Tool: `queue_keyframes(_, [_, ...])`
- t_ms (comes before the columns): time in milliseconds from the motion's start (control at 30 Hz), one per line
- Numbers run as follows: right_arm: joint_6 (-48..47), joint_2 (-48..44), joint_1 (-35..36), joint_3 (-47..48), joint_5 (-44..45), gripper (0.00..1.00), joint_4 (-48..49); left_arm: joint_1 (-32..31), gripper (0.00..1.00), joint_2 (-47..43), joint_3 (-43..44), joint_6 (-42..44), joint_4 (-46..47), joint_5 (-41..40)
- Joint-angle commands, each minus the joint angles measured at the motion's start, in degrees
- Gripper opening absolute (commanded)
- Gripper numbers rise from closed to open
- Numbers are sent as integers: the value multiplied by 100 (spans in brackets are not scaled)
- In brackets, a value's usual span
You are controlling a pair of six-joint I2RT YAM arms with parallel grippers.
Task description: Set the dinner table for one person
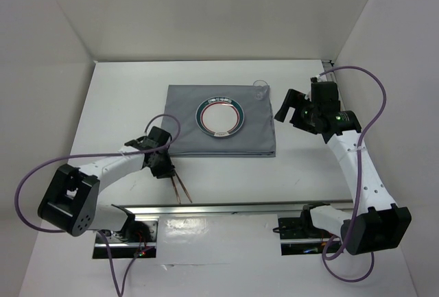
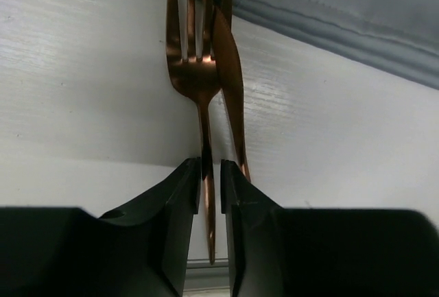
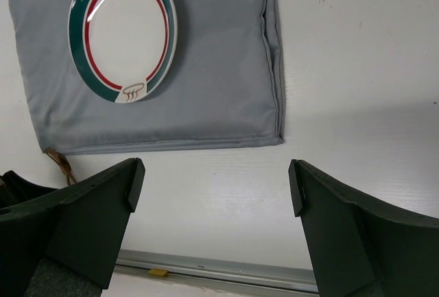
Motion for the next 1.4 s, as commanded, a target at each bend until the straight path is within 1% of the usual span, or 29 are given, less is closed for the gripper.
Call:
queue_keyframes(0, [-14,-138,-33,-1,7,100,121,-2,34,213,-36,-72,200,-269])
queue_keyframes(33, [-14,-138,-33,-1,7,100,121,-2,31,274,-36,-72,200,-270])
queue_keyframes(67, [-14,-138,-33,51,7,100,121,-2,24,327,-36,-72,131,-357])
queue_keyframes(133, [-14,-138,-33,52,7,100,121,-2,13,328,156,-124,-107,-516])
queue_keyframes(200, [-14,-138,-33,52,7,100,121,-2,3,118,288,-125,-309,-569])
queue_keyframes(233, [-14,-138,-33,52,7,100,121,-2,0,56,463,-73,-510,-647])
queue_keyframes(300, [-14,-138,-33,52,60,100,121,-2,0,-59,718,-72,-826,-727])
queue_keyframes(333, [-14,-138,-33,52,60,100,121,-2,0,-146,1024,-11,-985,-892])
queue_keyframes(400, [-14,-138,-33,-1,60,100,181,-2,0,-234,1333,-11,-1398,-1060])
queue_keyframes(433, [-14,-86,-33,-1,-10,100,182,-55,0,-313,1596,111,-1478,-1122])
queue_keyframes(567, [-14,-85,-33,-1,-72,100,182,-55,0,-367,2115,262,-1733,-1324])
queue_keyframes(667, [-14,-85,-33,-53,-72,100,234,-55,0,-218,2476,445,-1804,-1325])
queue_keyframes(733, [-14,-85,-33,-54,-72,100,235,-55,0,54,2635,595,-1681,-1325])
queue_keyframes(800, [-14,-137,-33,-54,-72,100,174,-55,0,344,3003,902,-1524,-1325])
queue_keyframes(833, [-14,-138,-33,-54,-72,100,173,-55,0,754,3179,1060,-1462,-1325])
queue_keyframes(867, [-14,-138,-33,-54,-72,100,173,-55,0,1011,3624,1331,-1513,-1325])
queue_keyframes(933, [-14,-191,-33,-54,-10,100,103,-55,0,1520,4083,1640,-1514,-1325])
queue_keyframes(967, [-14,-191,-33,-54,-10,100,51,-55,0,2028,4512,1859,-1583,-1325])
queue_keyframes(1067, [-14,-305,-33,-54,42,100,-20,-55,0,2646,5007,2229,-1637,-1263])
queue_keyframes(1100, [-14,-383,-33,-54,121,100,-72,-55,0,2996,5287,2370,-1637,-1263])
queue_keyframes(1167, [46,-454,-33,-54,121,100,-126,-55,0,3340,5735,2450,-1637,-1280])
queue_keyframes(1200, [99,-541,-33,-54,121,100,-126,6,0,3682,5886,2450,-1732,-1281])
queue_keyframes(1367, [100,-621,-33,-107,174,100,-231,59,0,4440,6502,2521,-1847,-1096])
